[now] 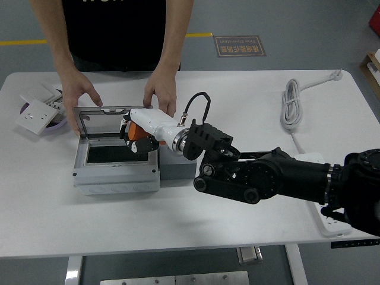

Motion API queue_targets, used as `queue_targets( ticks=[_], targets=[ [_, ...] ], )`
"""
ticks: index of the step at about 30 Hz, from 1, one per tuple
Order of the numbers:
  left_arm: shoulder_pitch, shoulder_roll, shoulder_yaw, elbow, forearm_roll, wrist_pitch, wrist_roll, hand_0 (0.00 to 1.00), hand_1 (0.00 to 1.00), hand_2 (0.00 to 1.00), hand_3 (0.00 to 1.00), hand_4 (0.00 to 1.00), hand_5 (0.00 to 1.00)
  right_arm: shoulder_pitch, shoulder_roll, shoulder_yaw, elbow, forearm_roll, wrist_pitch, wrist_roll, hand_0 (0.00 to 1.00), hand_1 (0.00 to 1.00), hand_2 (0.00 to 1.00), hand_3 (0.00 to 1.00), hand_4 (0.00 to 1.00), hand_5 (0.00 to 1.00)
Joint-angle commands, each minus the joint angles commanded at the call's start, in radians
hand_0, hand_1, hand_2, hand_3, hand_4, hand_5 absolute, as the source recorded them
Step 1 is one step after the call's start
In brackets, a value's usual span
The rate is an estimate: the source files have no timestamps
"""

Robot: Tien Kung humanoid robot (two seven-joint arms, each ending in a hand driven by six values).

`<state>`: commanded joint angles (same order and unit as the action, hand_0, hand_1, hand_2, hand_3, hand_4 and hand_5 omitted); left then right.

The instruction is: Pick up the cylinder from the cube,place it in the box,flap close box

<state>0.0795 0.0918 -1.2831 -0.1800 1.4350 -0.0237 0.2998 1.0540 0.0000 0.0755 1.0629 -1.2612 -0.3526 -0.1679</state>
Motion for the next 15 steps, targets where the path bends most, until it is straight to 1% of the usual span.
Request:
queue_targets(
  ticks=[4,5,10,11,15],
  targets=[
    [0.003,0.002,-0.011,0.0,0.011,0.001,0.004,0.923,0.852,0.854,0.951,0.002,0.002,0.007,0.0,-0.005,0.001,0.009,-0.003,0.003,0.172,0.323,0.412,0.456,0.002,0.002],
    [0.003,0.002,-0.015,0.0,0.014,0.001,0.004,0.923,0.852,0.854,0.951,0.002,0.002,0.008,0.0,-0.006,0.002,0.011,-0.004,0.004,0.176,0.328,0.422,0.484,0.002,0.002],
    [0.001,0.005,-0.024,0.0,0.024,0.0,0.005,0.923,0.852,0.854,0.951,0.002,0.002,0.007,0.0,-0.008,0.006,0.011,-0.006,0.006,0.176,0.328,0.422,0.484,0.002,0.002],
    [0.001,0.005,-0.024,0.0,0.025,0.0,0.005,0.923,0.852,0.854,0.951,0.002,0.002,0.007,0.0,-0.008,0.006,0.009,-0.006,0.006,0.195,0.352,0.457,0.543,0.002,0.002],
    [0.0,0.004,-0.024,0.0,0.026,0.0,0.006,0.923,0.852,0.854,0.951,0.002,0.002,0.005,0.0,-0.011,0.003,0.001,-0.008,0.007,0.195,0.352,0.457,0.543,0.002,0.002]
  ],
)
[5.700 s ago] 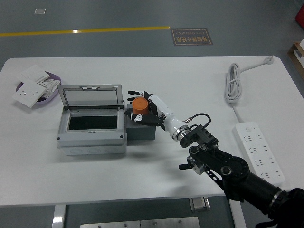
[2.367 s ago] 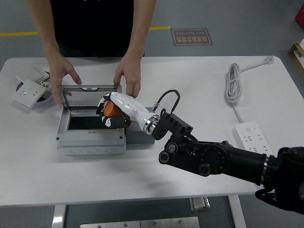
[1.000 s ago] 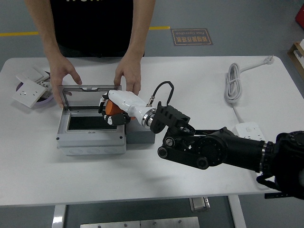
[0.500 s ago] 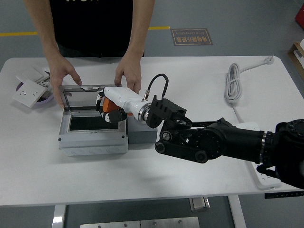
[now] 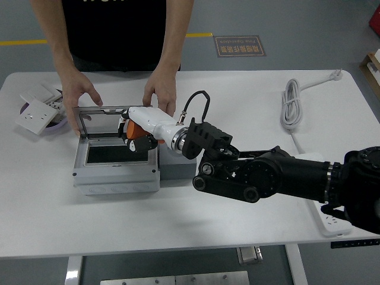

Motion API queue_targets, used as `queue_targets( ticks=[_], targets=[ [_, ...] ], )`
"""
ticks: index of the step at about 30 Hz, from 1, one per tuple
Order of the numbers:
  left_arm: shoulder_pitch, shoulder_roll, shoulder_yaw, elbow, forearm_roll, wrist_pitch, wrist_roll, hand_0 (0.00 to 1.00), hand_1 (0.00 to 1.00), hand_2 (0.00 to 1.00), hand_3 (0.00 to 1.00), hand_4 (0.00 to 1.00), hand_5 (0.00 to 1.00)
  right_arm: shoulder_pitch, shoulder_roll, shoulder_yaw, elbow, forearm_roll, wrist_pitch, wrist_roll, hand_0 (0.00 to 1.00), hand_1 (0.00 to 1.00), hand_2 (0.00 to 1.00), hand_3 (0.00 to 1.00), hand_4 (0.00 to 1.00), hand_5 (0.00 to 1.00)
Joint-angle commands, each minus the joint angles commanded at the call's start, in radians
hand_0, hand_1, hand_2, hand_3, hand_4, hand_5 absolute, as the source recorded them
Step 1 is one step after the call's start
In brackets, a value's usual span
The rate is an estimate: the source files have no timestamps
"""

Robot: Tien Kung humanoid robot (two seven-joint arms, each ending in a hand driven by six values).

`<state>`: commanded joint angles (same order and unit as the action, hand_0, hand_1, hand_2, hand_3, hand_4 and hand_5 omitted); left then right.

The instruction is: Pick up the cylinder from the cube,place it in the box,flap close box

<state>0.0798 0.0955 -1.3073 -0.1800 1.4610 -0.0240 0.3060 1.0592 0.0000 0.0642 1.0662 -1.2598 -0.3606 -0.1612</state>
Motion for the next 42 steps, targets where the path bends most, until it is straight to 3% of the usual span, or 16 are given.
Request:
queue_targets(
  ticks=[8,19,31,32,37,38,42],
  targets=[
    [0.001,0.004,0.002,0.0,-0.003,0.001,0.0,0.923,0.852,0.854,0.951,0.002,0.002,0.005,0.0,-0.001,-0.012,-0.034,-0.003,-0.006,0.235,0.417,0.501,0.562,0.002,0.002],
    [-0.001,0.013,-0.002,0.0,-0.002,0.004,-0.003,0.923,0.852,0.854,0.951,0.002,0.002,0.003,0.0,0.01,-0.019,-0.031,-0.023,0.01,0.235,0.426,0.507,0.571,0.002,0.002],
    [-0.001,0.011,-0.014,0.0,0.008,0.006,-0.002,0.923,0.852,0.854,0.951,0.002,0.002,-0.001,0.0,0.031,-0.013,-0.038,0.012,0.025,0.281,0.443,0.519,0.575,0.002,0.002],
    [-0.001,0.013,-0.02,0.0,0.014,0.007,-0.001,0.923,0.852,0.854,0.951,0.002,0.002,0.001,0.0,0.031,-0.014,-0.038,0.013,0.025,0.68,0.65,0.653,0.64,0.13,0.084],
    [-0.001,0.017,-0.031,0.0,0.026,0.007,0.001,0.923,0.852,0.854,0.951,0.002,0.002,0.004,0.0,0.031,-0.014,-0.041,0.019,0.024,0.68,0.65,0.653,0.64,0.13,0.084],
    [-0.001,0.017,-0.032,0.0,0.026,0.006,0.002,0.923,0.852,0.854,0.951,0.002,0.002,0.004,0.0,0.03,-0.014,-0.042,0.021,0.022,0.819,0.766,0.795,0.75,0.416,0.116],
    [-0.001,0.017,-0.03,0.0,0.025,0.005,0.002,0.923,0.852,0.854,0.951,0.002,0.002,0.003,0.0,0.027,-0.013,-0.048,0.028,0.016,0.819,0.766,0.795,0.75,0.416,0.116]
  ],
)
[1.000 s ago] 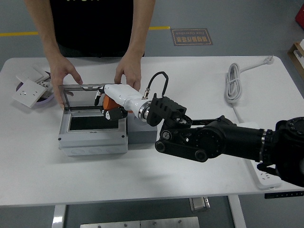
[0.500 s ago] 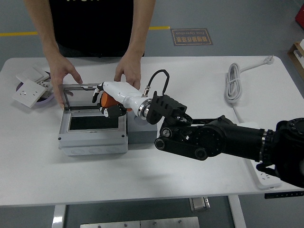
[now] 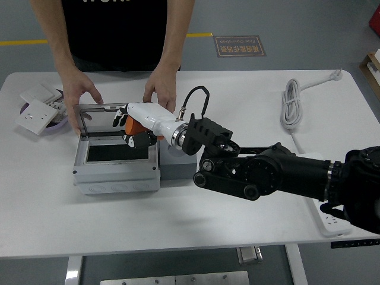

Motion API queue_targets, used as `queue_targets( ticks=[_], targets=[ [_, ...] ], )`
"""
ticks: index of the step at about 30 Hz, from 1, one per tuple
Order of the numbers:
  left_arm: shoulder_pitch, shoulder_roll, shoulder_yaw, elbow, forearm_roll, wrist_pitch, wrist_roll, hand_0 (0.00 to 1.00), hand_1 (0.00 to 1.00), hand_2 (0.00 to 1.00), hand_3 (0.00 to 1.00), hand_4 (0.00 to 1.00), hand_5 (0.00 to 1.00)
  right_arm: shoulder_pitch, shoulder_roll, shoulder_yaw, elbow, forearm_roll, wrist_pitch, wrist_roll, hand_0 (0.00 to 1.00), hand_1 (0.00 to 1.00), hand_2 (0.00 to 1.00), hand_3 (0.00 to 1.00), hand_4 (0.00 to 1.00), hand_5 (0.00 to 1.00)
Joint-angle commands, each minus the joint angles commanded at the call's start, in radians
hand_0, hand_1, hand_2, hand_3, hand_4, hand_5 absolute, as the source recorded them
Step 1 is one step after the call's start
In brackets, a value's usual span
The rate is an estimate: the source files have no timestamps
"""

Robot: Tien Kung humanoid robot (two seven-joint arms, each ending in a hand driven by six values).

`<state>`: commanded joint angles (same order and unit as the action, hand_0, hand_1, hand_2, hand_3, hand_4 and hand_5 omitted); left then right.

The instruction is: Pick up the cylinder from the cube,place it in the box,flap close box

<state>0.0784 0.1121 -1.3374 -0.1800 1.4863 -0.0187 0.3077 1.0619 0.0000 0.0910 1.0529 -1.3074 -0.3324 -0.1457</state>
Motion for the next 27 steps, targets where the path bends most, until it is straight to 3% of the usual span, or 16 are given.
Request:
queue_targets(
  ticks=[1,2,7,8,22,27],
  targets=[
    [0.0,0.0,0.0,0.0,0.0,0.0,0.0,0.923,0.852,0.854,0.951,0.002,0.002,0.0,0.0,-0.001,0.001,-0.001,0.002,-0.001,0.819,0.766,0.795,0.75,0.416,0.116],
    [0.0,0.0,0.0,0.0,0.0,0.0,0.0,0.923,0.852,0.854,0.951,0.002,0.002,-0.001,0.0,-0.002,0.002,-0.003,0.003,-0.003,0.865,0.804,0.826,0.844,0.531,0.098],
    [0.0,0.002,-0.005,0.0,0.006,-0.001,0.001,0.923,0.852,0.854,0.951,0.002,0.002,-0.002,0.0,-0.004,0.007,-0.005,0.003,-0.005,0.865,0.804,0.826,0.844,0.531,0.098],
    [0.0,0.002,-0.004,0.0,0.006,-0.001,0.001,0.923,0.852,0.854,0.951,0.002,0.002,-0.003,0.0,-0.004,0.008,-0.005,0.003,-0.006,0.889,0.82,0.839,0.865,0.684,0.181],
    [-0.001,-0.004,0.0,0.0,0.003,-0.002,0.001,0.923,0.852,0.854,0.951,0.002,0.002,-0.012,0.0,0.005,0.023,0.002,0.014,-0.007,0.898,0.833,0.847,0.873,0.732,0.204],
    [0.002,-0.011,0.014,0.0,-0.011,-0.002,-0.001,0.923,0.852,0.854,0.951,0.002,0.002,-0.019,0.0,0.047,0.06,0.045,0.019,0.005,0.902,0.833,0.85,0.877,0.761,0.216]
  ],
)
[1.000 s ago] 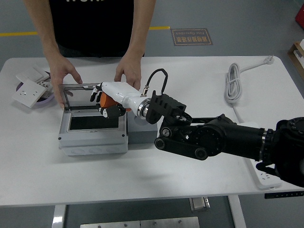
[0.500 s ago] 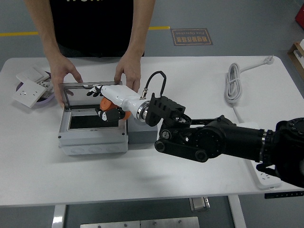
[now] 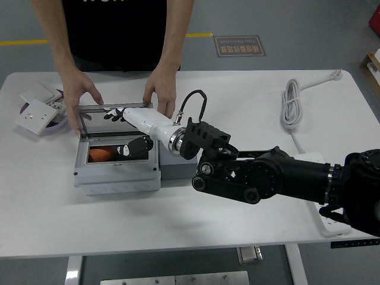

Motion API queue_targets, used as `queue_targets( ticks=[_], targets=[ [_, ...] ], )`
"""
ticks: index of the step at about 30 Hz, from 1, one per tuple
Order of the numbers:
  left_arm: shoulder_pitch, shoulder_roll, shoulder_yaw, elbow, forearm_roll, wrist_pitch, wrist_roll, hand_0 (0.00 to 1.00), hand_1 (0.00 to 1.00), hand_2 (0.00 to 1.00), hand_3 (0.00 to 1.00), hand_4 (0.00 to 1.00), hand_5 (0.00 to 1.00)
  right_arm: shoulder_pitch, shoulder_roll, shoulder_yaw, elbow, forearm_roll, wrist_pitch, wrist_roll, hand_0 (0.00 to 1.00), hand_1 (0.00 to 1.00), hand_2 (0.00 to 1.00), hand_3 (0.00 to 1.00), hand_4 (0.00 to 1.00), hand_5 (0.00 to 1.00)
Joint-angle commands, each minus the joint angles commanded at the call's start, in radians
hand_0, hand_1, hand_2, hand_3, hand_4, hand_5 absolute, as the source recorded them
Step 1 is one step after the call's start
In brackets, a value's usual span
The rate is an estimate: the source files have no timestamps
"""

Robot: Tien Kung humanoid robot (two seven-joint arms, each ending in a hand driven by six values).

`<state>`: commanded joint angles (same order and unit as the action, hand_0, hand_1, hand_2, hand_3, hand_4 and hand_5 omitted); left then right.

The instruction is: Pick up the cylinder from the cube,place it in the box,flap close box

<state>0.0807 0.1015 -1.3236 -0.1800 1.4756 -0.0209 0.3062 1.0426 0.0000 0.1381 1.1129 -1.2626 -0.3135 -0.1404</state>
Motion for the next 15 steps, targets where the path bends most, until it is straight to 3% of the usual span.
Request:
queue_targets(
  ticks=[9,12,15],
  targets=[
    [0.011,-0.013,0.024,0.0,-0.027,0.003,-0.004,0.923,0.852,0.854,0.951,0.002,0.002,0.019,0.0,0.127,0.107,0.076,0.02,0.015,0.903,0.835,0.851,0.879,0.758,0.229],
    [0.008,-0.011,0.024,0.0,-0.027,0.004,-0.005,0.923,0.852,0.854,0.951,0.002,0.002,0.035,0.0,0.15,0.103,0.079,0.024,0.016,0.894,0.829,0.845,0.875,0.747,0.241],
    [0.003,-0.007,0.026,0.0,-0.028,0.004,-0.008,0.923,0.852,0.854,0.951,0.002,0.002,0.049,0.0,0.149,0.056,0.094,0.029,0.028,0.894,0.829,0.845,0.875,0.747,0.241]
  ],
)
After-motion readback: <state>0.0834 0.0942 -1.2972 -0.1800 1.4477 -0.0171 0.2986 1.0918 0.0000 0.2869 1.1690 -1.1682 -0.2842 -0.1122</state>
